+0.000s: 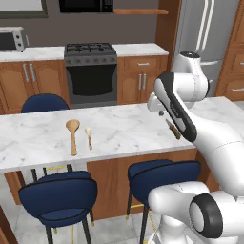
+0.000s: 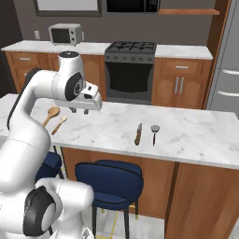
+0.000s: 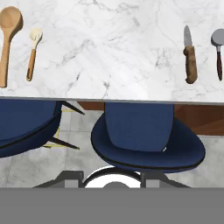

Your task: Pick up the metallic utensils from the counter and place them in the open drawer. Make sure not to pick up any wooden utensils.

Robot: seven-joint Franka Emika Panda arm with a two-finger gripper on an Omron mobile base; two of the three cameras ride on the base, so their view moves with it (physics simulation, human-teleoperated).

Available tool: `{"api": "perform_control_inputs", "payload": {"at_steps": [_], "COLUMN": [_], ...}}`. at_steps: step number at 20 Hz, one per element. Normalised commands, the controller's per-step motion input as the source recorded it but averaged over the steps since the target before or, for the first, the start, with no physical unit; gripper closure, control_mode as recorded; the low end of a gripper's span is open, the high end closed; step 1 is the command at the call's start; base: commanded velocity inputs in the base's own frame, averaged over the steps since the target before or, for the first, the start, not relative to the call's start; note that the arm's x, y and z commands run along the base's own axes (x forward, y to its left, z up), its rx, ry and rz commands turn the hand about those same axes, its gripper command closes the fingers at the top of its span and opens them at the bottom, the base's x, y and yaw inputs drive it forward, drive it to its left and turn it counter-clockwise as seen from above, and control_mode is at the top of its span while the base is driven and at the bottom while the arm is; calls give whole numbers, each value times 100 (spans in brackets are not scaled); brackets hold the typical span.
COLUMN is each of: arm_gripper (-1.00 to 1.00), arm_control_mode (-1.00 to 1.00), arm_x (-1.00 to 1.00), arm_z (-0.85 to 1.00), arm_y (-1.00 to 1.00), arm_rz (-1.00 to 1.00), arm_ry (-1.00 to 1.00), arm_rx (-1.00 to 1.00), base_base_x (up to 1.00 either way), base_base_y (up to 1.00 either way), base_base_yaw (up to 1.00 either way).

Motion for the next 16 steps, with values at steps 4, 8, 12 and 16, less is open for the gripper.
{"api": "perform_control_inputs", "payload": {"at_steps": [4,8,12,16], "arm_gripper": [-100,-100,-100,-100], "arm_control_mode": [100,100,100,100], "arm_x": [0,0,0,0], "arm_z": [0,0,0,0], "arm_y": [0,0,0,0], "arm_rz": [0,0,0,0], "arm_ry": [0,0,0,0], "arm_rx": [0,0,0,0], "base_base_x": [0,0,0,10], "base_base_y": [0,0,-8,-54], "base_base_yaw": [0,0,-1,0]}}
